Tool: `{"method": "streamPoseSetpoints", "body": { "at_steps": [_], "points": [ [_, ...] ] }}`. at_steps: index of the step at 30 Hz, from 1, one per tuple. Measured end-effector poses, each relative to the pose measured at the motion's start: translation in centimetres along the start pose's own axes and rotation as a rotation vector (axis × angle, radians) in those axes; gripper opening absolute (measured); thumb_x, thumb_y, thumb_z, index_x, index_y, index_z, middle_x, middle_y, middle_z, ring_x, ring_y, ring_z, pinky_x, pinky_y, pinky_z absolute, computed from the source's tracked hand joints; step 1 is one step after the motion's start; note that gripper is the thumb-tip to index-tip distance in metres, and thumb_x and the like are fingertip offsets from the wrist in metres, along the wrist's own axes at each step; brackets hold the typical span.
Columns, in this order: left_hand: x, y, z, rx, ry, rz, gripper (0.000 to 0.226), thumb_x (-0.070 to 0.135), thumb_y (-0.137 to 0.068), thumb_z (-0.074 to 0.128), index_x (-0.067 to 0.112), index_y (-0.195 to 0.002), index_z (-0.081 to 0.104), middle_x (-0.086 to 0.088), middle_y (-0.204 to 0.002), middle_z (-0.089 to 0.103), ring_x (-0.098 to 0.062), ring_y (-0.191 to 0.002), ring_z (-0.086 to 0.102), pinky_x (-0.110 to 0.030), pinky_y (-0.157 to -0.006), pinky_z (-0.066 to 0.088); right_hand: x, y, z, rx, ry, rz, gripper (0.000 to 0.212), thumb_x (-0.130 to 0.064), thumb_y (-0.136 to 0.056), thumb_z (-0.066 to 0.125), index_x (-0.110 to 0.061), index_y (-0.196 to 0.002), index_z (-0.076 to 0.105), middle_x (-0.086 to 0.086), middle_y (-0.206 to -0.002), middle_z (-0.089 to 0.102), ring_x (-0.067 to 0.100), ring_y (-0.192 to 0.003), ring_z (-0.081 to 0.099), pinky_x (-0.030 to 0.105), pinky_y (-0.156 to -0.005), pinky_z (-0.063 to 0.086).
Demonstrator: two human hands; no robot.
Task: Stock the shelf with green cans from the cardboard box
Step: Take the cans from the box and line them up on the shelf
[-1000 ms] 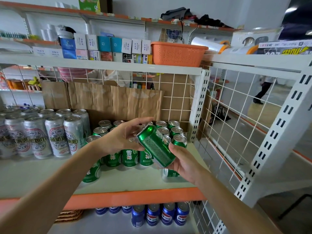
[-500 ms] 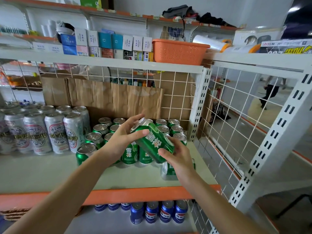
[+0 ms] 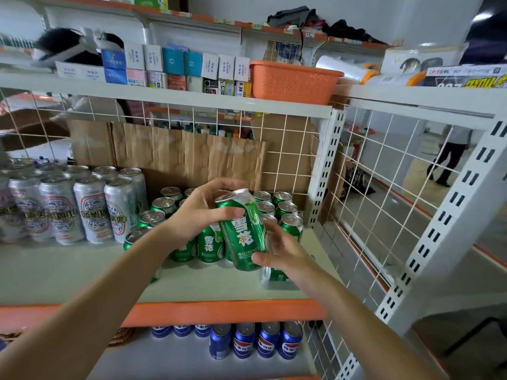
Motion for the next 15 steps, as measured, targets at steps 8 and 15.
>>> {"method": "streamPoseSetpoints", "body": {
  "at_steps": [8, 15],
  "points": [
    [0.7, -0.6, 1.6, -0.160, -0.138, -0.024, 0.075, 0.028, -0.056, 0.079, 0.027, -0.125, 0.050, -0.005, -0.113, 0.066, -0.019, -0.106, 0.063, -0.029, -0.091, 0.051, 0.7, 0.0, 1.5, -0.018, 0.030, 0.029, 0.055, 0.010, -0.074, 0.070, -0.024, -0.112, 0.049, -0.011, -0.108, 0.062, -0.011, -0.090, 0.062, 0.009, -0.074, 0.047],
    [0.4, -0.4, 2.7, -0.205, -0.268, -0.031, 0.058, 0.003, -0.079, 0.069, 0.032, -0.124, 0.046, 0.004, -0.124, 0.057, -0.006, -0.111, 0.059, -0.020, -0.089, 0.048, 1.4, 0.0, 1.6, 0.157, -0.030, -0.052, 0.057, 0.004, -0.061, 0.083, -0.014, -0.107, 0.054, -0.005, -0.094, 0.067, -0.005, -0.079, 0.064, 0.012, -0.067, 0.049]
  ]
}}
Point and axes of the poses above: each hand's wrist, its own y-axis away from the middle knuckle, its own z-axis out of the palm, x = y × z, the point moved 9 cm from there along -y, towards the middle knuckle
